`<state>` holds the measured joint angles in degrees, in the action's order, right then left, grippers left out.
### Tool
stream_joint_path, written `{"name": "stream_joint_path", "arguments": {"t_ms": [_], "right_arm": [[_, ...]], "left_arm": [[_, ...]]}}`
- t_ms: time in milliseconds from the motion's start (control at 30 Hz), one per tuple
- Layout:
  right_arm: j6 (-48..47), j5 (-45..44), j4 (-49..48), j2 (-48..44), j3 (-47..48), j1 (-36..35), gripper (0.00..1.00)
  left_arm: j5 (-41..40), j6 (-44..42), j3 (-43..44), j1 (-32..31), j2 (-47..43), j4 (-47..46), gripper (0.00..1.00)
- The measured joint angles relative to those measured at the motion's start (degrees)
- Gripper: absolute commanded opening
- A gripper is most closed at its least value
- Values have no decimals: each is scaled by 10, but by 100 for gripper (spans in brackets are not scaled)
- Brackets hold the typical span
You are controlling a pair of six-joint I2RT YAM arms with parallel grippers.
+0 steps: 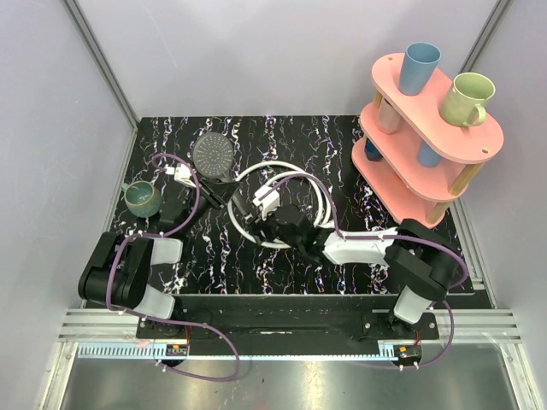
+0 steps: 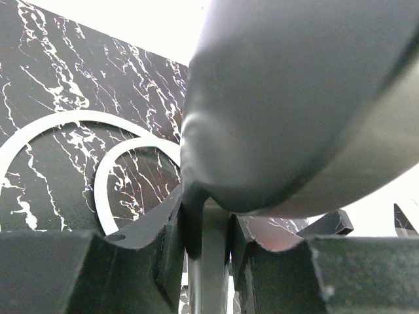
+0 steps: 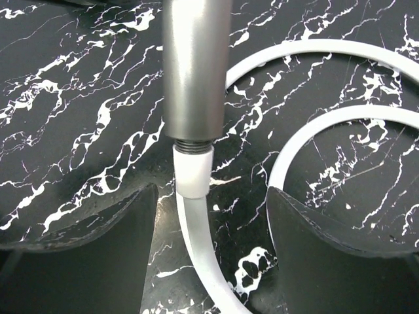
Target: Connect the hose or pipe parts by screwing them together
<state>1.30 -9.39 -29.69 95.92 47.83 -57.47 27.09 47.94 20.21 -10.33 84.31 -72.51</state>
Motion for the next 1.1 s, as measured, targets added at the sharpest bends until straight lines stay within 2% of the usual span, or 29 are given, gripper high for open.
{"name": "stream_joint_path", "arguments": {"t_ms": [300,367,433,467,533,567,633,700,800,867,933,1100], "right_arm": [[-42,-80,12,64,66,-40,69],[-51,-106,21,75,80,-46,63],[-60,-127,26,83,89,-50,54],[-64,-137,26,86,92,-51,41],[-74,-149,26,91,97,-52,28],[-76,-151,25,92,98,-52,17],[-77,-157,23,95,100,-56,5],[-76,-161,21,95,100,-56,0],[-80,-149,15,95,97,-56,0],[-79,-119,12,91,92,-45,0],[-71,-52,12,77,80,-23,0],[-23,219,-22,36,44,69,0]], "left_arm": [[-2,0,-1,0,-2,0,0],[-5,0,-1,0,-2,1,0],[-6,0,-1,0,-3,2,0],[-7,0,-1,0,-3,2,0],[-9,1,-2,0,-3,2,0],[-12,3,-2,0,-3,2,0],[-18,8,-3,0,-3,1,0],[-24,14,-6,0,-4,1,0],[-23,21,-9,2,-4,0,0],[-23,22,-11,3,-4,1,0],[-23,27,-15,4,-9,1,0],[-20,31,-24,-10,-50,-7,0]]}}
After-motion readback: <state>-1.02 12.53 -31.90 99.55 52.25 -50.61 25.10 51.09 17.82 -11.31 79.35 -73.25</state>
